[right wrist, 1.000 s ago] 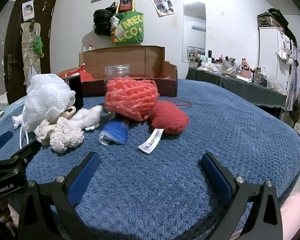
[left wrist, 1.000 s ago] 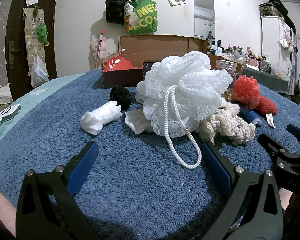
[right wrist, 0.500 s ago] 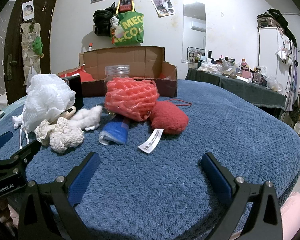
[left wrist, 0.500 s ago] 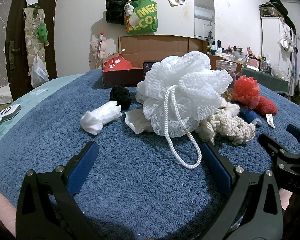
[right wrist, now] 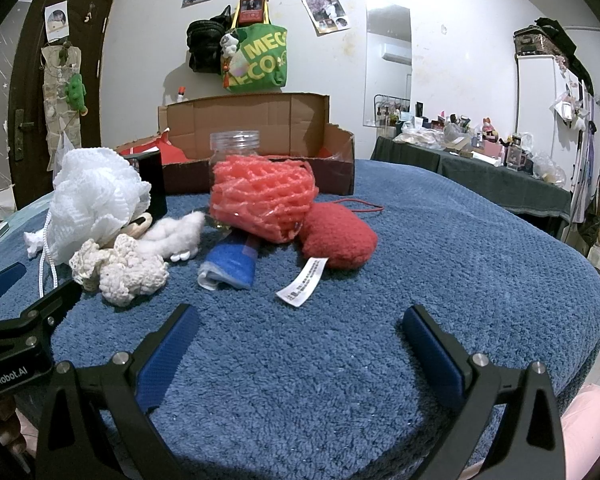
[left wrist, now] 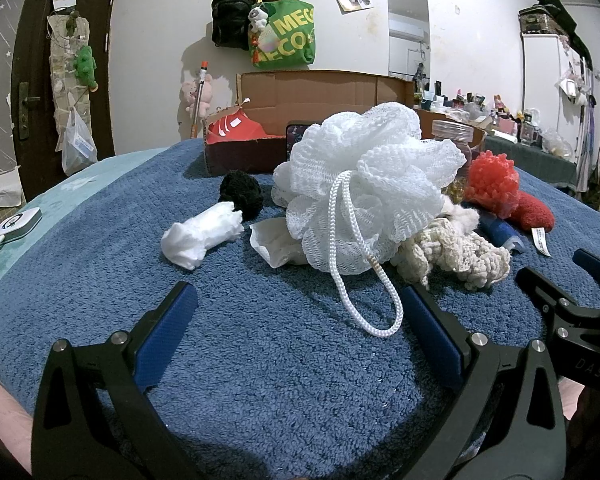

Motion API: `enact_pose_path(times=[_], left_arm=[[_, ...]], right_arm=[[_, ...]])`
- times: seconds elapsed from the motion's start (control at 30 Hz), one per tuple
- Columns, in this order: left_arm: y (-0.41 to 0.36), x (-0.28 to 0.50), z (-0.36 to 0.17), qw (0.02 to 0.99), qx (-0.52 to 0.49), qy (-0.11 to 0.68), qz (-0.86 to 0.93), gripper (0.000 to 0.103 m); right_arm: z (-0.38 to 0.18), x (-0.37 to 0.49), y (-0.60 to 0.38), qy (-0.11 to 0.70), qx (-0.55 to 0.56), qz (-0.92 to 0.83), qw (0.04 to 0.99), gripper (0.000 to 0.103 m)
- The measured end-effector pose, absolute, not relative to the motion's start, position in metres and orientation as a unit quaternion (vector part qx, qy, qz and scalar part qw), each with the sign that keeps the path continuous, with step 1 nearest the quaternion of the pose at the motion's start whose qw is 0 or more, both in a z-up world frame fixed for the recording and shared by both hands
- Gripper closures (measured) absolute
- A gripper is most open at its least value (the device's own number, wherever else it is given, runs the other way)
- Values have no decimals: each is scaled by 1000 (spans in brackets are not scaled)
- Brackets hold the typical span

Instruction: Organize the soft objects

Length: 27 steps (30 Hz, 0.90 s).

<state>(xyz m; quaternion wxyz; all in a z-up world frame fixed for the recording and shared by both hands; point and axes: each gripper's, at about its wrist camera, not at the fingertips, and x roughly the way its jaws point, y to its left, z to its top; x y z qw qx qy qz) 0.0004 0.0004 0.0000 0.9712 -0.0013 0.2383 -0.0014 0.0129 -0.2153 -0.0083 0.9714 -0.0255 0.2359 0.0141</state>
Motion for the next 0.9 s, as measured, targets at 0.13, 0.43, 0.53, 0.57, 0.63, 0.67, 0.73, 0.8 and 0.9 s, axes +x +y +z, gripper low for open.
enact_pose_path(times=[0.13,0.43,0.53,0.57,0.63,0.67,0.73,0.8,0.9], left_arm=[[0,0,0,971,-1,238,-1,0],[0,0,0,971,-1,238,-1,0],[1,0,0,971,-1,237,-1,0],[1,0,0,971,-1,238,-2,0],[1,0,0,971,-1,238,-2,0],[0,0,0,971,-1,238,-2,0],[0,0,0,971,-1,238,-2,0],[1,1,1,971,0,241,-4,0],[1,1,9,970,8,241,-9,0]], right_arm=[[-8,13,-215,236,-25,14,971,0],[-8,12,-215,235,-25,14,972,0],[-8,12,-216,235,-25,15,971,0],[-8,12,-215,235,-25,15,972,0],[-9,12,-216,235,-24,14,972,0],[-9,12,-216,235,-25,14,972,0],[-9,12,-216,236,-25,16,971,0],[-8,13,-216,241,-20,20,970,0],[-1,13,-221,236,-16,27,971,0]])
